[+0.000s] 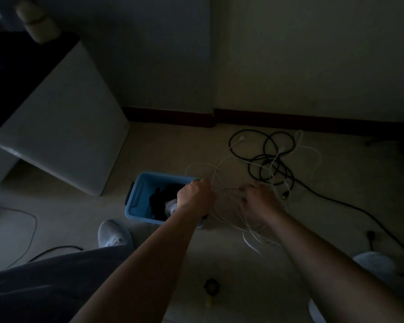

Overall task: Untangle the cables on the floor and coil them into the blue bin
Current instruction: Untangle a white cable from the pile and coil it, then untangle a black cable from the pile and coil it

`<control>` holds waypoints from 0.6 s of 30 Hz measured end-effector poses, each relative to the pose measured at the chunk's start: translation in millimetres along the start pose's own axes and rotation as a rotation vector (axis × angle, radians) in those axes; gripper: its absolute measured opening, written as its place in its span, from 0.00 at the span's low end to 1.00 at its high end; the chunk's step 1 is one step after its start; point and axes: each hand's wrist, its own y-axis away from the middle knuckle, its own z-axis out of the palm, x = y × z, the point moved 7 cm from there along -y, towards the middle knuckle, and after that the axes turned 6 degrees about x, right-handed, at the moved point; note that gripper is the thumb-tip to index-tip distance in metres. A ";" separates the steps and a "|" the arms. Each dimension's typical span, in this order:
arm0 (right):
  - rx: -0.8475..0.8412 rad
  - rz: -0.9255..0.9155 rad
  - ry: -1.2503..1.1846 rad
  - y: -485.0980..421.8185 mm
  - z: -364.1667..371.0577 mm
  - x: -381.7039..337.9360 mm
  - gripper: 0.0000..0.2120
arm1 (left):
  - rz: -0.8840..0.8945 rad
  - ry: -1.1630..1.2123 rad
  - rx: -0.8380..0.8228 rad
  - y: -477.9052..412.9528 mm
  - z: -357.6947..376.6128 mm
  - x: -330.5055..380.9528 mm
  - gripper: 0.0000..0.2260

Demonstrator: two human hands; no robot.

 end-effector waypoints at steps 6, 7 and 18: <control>-0.099 0.208 -0.159 19.7 32.7 86.5 0.20 | 0.108 0.071 -0.160 -3.1 54.0 62.1 0.10; -0.102 0.236 -0.179 20.9 38.6 96.6 0.19 | 0.112 0.091 -0.181 -4.8 64.3 68.2 0.11; 0.146 0.533 -0.435 -41.4 68.1 200.0 0.19 | 0.066 0.327 -0.203 -71.9 133.7 137.6 0.10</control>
